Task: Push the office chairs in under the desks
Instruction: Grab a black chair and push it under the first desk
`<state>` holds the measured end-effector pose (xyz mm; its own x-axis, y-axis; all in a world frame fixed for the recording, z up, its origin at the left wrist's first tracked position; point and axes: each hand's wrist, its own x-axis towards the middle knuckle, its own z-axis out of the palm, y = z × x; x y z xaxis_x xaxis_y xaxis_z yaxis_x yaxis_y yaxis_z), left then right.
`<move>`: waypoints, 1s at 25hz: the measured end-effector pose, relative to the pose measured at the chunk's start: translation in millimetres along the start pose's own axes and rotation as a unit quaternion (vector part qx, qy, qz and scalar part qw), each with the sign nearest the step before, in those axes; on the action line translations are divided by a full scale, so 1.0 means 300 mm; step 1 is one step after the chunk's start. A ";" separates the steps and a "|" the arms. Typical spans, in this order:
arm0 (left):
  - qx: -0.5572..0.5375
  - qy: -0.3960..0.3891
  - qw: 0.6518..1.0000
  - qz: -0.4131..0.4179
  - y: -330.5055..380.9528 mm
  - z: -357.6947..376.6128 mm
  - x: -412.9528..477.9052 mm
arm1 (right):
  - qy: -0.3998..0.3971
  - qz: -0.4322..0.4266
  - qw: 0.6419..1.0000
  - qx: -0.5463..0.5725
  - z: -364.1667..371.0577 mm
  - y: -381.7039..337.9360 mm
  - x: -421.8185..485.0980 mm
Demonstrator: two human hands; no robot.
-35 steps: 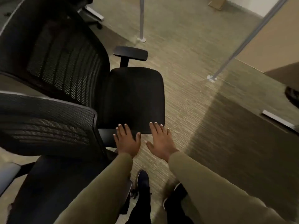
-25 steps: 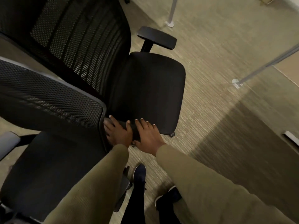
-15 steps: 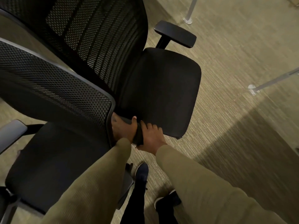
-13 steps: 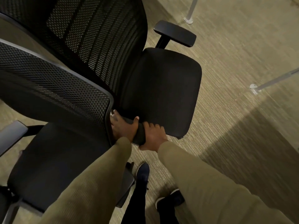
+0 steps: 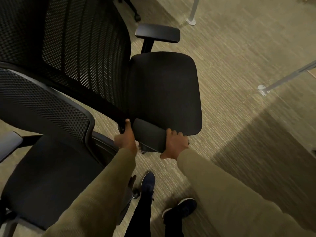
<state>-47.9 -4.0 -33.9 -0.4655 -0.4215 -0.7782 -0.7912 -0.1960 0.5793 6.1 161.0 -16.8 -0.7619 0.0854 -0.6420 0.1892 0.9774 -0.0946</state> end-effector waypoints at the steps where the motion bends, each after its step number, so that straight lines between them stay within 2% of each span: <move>1: 0.030 0.017 0.998 0.060 0.010 -0.022 -0.008 | -0.004 0.000 1.000 -0.011 -0.005 -0.009 -0.005; 3: -0.010 0.002 0.980 0.199 0.065 -0.022 -0.007 | 0.008 -0.023 0.999 -0.034 -0.013 -0.030 -0.001; 5: -0.106 -0.016 0.964 0.245 0.135 0.018 -0.012 | 0.023 -0.054 0.998 -0.025 -0.018 -0.046 0.007; 7: -0.151 0.007 0.958 0.245 0.175 0.047 -0.009 | 0.027 -0.066 0.997 0.024 -0.006 -0.050 0.013; 9: -0.114 0.019 0.959 0.258 0.165 0.045 0.016 | 0.039 -0.061 0.996 0.044 0.013 -0.030 0.014; 16: -0.009 -0.104 0.959 0.263 0.056 0.033 -0.030 | 0.060 -0.053 0.997 0.006 0.055 0.170 -0.012; 22: 0.027 -0.146 0.951 0.271 -0.057 0.109 -0.150 | 0.047 -0.041 0.998 0.003 0.090 0.341 -0.097; 25: 0.040 -0.172 0.948 0.266 -0.113 0.170 -0.213 | 0.034 -0.079 0.994 -0.064 0.121 0.429 -0.163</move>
<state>-11.6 74.7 -16.0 -0.8975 -0.1263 -0.4225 -0.4298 0.0366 0.9022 90.3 275.5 -25.1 -0.8163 -0.0635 -0.5741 -0.0136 0.9958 -0.0908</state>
